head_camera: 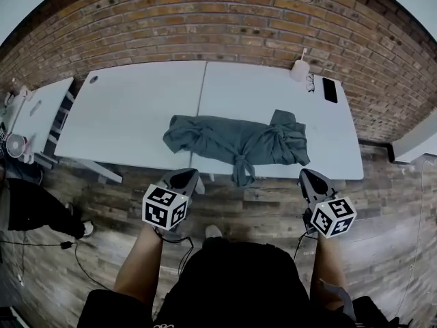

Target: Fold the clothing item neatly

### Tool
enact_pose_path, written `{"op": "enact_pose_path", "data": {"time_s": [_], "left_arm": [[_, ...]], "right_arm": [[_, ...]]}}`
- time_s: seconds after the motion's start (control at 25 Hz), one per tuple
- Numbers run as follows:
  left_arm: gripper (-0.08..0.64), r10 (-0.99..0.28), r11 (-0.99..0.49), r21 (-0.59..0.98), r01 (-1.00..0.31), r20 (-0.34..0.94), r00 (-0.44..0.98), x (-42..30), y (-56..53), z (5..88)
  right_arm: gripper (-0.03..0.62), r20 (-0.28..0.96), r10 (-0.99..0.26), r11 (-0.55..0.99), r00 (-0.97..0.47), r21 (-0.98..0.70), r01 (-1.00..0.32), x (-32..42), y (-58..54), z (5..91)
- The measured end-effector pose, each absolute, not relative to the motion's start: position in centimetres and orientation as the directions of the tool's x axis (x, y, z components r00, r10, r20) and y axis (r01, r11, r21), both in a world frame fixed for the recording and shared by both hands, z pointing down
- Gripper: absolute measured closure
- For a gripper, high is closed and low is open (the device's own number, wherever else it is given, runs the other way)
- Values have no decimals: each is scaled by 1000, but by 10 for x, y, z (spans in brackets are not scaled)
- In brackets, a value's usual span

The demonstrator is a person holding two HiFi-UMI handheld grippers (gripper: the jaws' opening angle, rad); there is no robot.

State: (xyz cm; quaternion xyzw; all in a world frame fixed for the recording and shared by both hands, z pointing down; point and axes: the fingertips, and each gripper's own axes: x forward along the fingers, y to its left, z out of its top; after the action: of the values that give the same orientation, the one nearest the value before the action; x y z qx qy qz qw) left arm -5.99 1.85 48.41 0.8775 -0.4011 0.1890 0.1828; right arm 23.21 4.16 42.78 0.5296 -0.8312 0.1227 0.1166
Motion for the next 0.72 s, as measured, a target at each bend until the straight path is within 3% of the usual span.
{"op": "enact_pose_path", "data": {"time_s": [0.32, 0.52, 0.72], "left_arm": [[563, -700, -509, 198, -838, 472, 536, -5, 136, 480], [563, -700, -429, 230, -874, 527, 482, 23, 225, 502], [563, -660, -448, 173, -877, 597, 455, 29, 283, 507]], "right_arm": [[596, 291, -823, 502, -488, -30, -864, 274, 158, 422], [596, 296, -763, 578, -575, -85, -811, 284, 227, 440], [595, 286, -739, 617, -610, -78, -784, 278, 266, 442]]}}
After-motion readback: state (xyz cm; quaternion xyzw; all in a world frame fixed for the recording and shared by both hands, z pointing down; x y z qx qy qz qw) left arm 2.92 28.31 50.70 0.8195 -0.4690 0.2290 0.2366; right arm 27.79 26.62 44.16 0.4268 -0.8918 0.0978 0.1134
